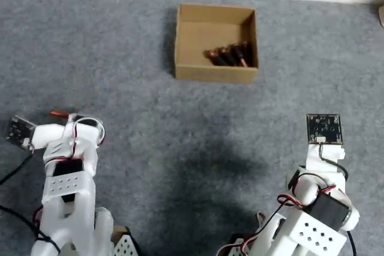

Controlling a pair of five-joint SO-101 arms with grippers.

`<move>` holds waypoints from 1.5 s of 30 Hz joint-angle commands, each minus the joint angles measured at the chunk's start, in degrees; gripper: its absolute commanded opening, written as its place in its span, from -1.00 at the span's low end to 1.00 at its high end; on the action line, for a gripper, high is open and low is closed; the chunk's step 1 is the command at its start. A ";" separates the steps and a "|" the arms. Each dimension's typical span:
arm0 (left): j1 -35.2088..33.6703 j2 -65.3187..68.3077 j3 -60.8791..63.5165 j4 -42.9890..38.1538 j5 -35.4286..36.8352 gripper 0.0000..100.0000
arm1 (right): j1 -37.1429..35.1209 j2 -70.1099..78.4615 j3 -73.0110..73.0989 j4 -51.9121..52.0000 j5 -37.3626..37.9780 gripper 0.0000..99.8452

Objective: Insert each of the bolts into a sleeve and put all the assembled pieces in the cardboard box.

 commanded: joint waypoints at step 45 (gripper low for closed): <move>1.71 0.75 -31.96 47.03 -157.98 -0.40 | 0.13 -0.48 -0.13 -1.01 -0.70 -0.99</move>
